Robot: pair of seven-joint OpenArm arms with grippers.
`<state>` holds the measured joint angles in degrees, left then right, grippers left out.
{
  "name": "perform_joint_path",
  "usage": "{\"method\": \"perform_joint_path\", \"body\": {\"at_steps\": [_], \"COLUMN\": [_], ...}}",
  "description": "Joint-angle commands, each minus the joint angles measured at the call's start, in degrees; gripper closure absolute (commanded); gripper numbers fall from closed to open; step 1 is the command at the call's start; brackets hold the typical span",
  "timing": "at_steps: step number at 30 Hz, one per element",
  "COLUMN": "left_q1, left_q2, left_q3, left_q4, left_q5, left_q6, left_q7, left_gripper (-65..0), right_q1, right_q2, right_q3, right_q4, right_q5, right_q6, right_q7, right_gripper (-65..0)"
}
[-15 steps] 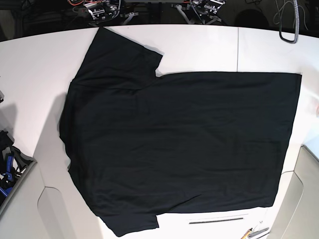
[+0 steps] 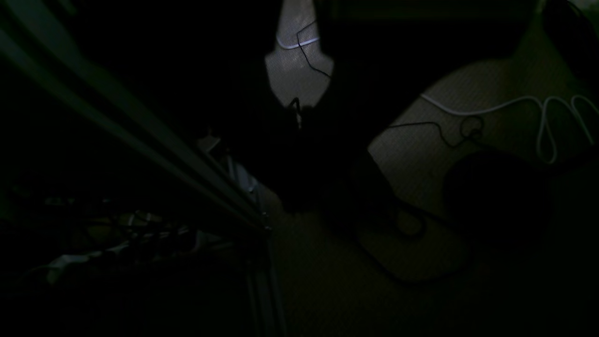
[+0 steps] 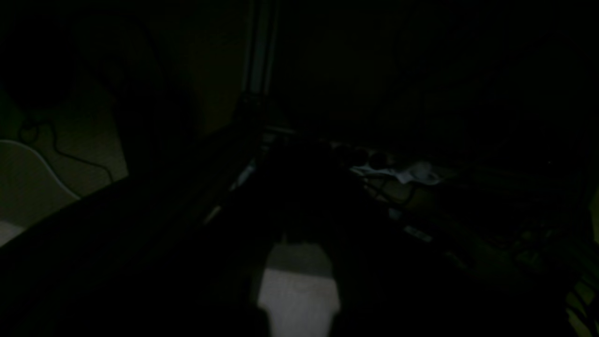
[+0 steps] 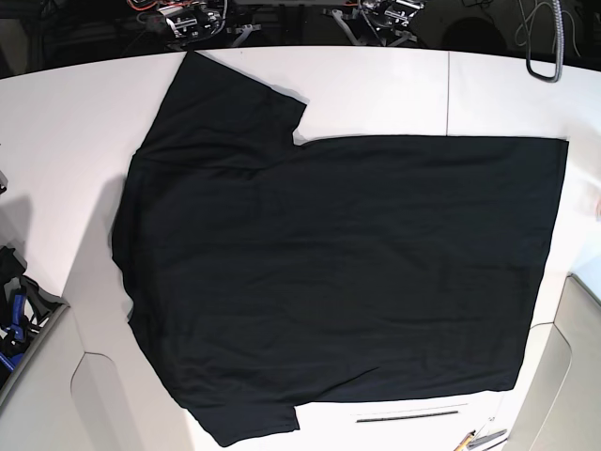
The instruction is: Fold the T-shirt properly
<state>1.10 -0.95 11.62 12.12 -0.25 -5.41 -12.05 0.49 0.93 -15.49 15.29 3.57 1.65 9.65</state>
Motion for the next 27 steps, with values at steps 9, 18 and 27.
{"method": "perform_joint_path", "body": {"at_steps": [9,18,27], "left_q1": [-0.2,0.0,2.6], "left_q2": [0.2,0.0,-0.2], "left_q3": [0.0,-0.1,-0.1], "left_q4": [0.4,0.4,0.7], "left_q5": [0.1,0.0,0.0], "left_q6": [-0.2,-0.2,-0.2], "left_q7": [-0.9,-1.1,-1.1], "left_gripper": [0.0,0.0,0.0], "right_q1": [0.3,0.0,-4.8], "right_q2": [0.0,0.1,0.2], "right_q3": [0.2,0.2,0.2], "right_q4": [0.4,0.5,5.0], "right_q5": [-0.2,-0.2,-0.2], "right_q6": [-0.4,-0.4,-0.4], "right_q7": [0.9,0.9,0.9], "right_gripper": [0.0,0.0,0.0]}}
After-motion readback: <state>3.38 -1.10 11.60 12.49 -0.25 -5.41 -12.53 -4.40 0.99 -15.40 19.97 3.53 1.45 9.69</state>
